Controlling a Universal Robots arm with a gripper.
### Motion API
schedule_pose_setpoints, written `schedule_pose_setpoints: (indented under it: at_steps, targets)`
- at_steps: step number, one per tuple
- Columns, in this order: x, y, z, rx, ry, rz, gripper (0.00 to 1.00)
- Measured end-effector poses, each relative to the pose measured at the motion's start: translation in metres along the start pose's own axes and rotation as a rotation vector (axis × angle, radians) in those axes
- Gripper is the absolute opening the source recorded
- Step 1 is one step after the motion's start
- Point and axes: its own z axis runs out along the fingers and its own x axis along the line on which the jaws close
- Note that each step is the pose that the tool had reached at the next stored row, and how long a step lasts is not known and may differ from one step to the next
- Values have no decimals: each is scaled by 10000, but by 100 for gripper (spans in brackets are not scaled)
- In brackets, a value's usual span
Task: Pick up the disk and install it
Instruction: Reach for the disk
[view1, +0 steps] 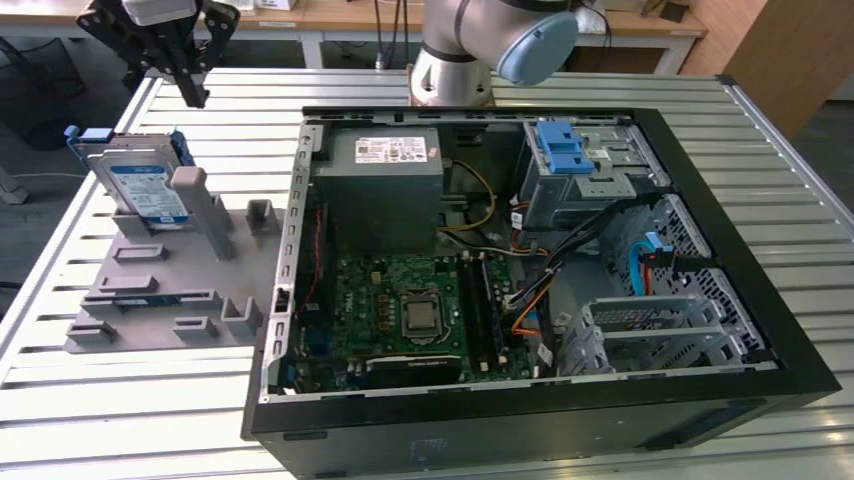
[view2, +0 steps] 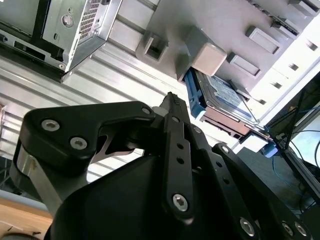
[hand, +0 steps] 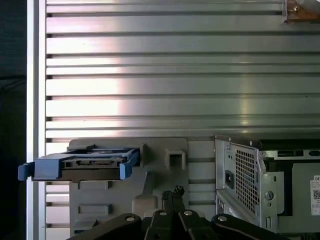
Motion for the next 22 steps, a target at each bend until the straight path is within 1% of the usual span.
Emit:
schedule_pose_setpoints:
  at_steps: [4,8,16,19,22]
  targets:
    - [78,17,13,0,3,-2,11]
    - [142,25,30,1,10,-5,11]
    - [151,25,34,1,10,-6,11]
    - [179,25,34,1,11,-6,11]
    - [222,25,38,1,11,-6,11]
